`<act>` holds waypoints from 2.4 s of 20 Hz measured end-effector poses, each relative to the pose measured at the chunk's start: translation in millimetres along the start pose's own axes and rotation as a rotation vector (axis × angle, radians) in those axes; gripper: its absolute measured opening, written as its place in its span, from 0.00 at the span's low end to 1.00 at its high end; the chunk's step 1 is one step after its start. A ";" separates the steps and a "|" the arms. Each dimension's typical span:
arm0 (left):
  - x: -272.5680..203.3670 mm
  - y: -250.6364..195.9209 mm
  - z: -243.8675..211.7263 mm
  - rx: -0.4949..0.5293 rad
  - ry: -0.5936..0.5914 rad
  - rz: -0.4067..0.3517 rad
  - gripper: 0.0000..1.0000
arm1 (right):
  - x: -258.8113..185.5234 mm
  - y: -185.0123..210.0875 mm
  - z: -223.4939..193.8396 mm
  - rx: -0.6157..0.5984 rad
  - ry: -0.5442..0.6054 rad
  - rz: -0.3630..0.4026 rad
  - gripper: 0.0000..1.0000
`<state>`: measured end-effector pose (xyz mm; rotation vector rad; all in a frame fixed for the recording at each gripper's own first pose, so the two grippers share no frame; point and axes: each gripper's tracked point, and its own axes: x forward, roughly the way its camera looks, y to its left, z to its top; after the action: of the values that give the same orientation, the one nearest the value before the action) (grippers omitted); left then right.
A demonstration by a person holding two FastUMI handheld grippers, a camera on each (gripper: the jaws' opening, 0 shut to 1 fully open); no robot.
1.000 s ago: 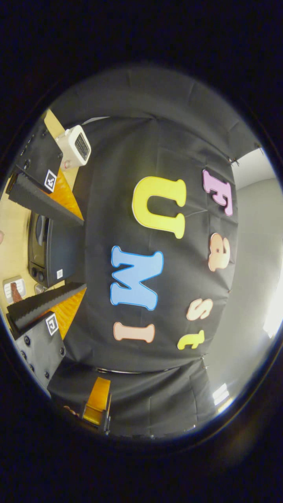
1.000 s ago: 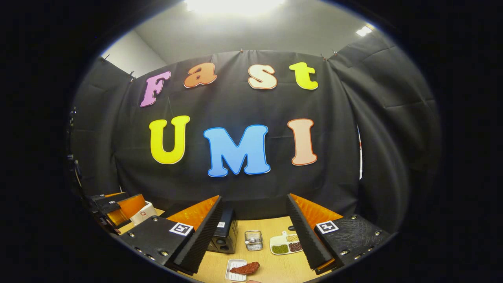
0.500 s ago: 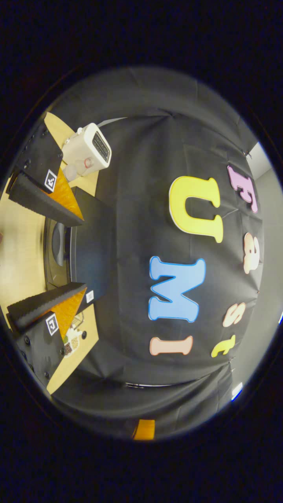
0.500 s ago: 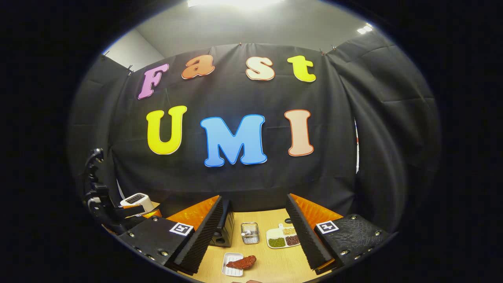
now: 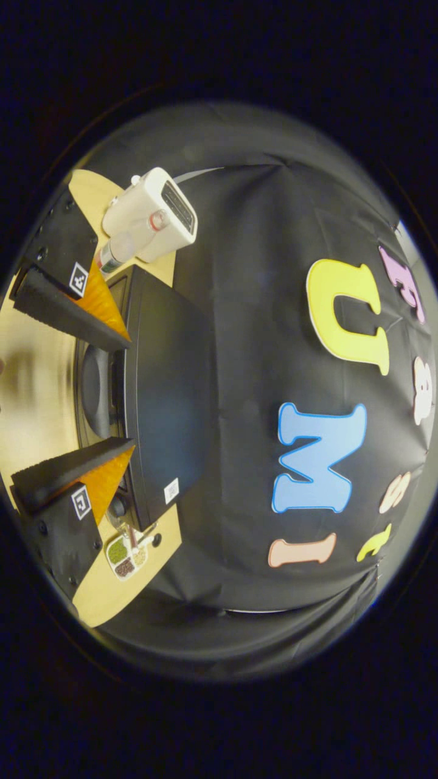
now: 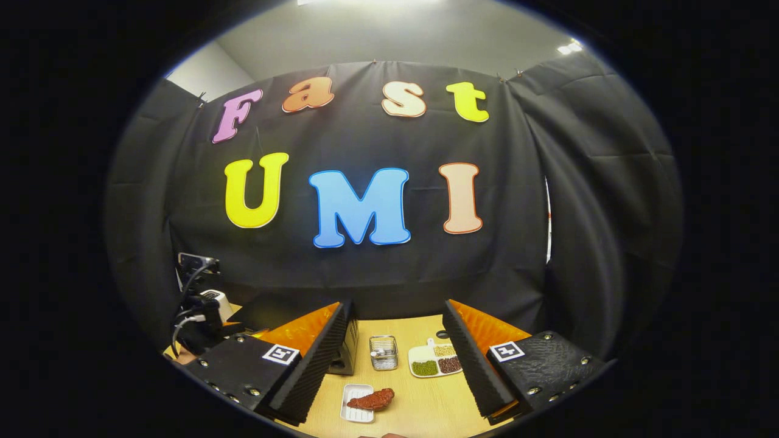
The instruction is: Open the electric oven with the left hand, put the food in, and close the electric oven.
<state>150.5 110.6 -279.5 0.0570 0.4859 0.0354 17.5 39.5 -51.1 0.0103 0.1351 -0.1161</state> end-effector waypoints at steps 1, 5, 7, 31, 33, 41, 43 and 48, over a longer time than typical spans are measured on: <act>6.5 1.1 -5.1 0.005 0.014 0.004 0.98 | 0.4 1.2 -1.3 -0.006 0.001 0.001 0.98; 25.1 5.5 -18.5 0.031 0.041 0.003 0.98 | 1.0 1.8 -1.2 -0.026 0.006 -0.004 0.98; 30.0 5.3 -18.6 0.048 0.033 0.002 0.98 | 1.3 -0.3 -1.9 -0.026 0.010 -0.012 0.98; -34.1 1.6 -102.0 0.054 0.112 0.010 0.95 | -10.9 5.0 -12.8 0.005 0.037 0.017 0.98; -38.4 0.6 -112.8 0.063 0.128 0.006 1.00 | -12.8 6.0 -14.5 0.000 0.042 0.018 0.98; -51.1 7.8 -150.0 0.054 0.193 0.036 1.00 | -16.6 3.1 -21.4 -0.025 0.066 0.018 0.98; -56.0 6.7 -134.1 0.046 0.159 0.033 1.00 | -14.9 1.3 -24.5 -0.024 0.075 0.018 0.98; -82.1 3.7 -50.7 -0.016 -0.004 0.032 0.95 | -5.2 -4.5 -47.0 0.010 0.132 0.026 0.98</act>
<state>54.1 112.8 -285.8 0.0497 0.4809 0.0708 5.6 36.5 -97.1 0.0295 0.2665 -0.0903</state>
